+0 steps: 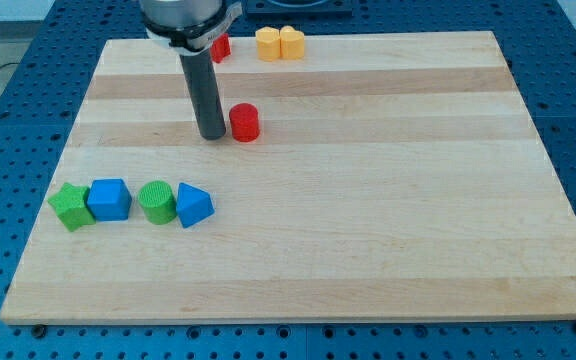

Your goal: Place the red circle in between yellow hexagon and red star

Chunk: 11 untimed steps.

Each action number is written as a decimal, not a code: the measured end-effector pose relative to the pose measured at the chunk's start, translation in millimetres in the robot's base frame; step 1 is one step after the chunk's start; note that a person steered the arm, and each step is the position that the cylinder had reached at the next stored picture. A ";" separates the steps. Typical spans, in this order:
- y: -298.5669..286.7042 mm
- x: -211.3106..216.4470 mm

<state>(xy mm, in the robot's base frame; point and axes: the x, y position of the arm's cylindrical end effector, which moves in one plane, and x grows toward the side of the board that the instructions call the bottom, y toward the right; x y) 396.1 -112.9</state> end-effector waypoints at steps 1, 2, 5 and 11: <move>32.7 10.1; 51.3 -4.5; 19.1 -63.2; 62.0 -83.5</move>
<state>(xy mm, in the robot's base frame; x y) 312.6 -50.9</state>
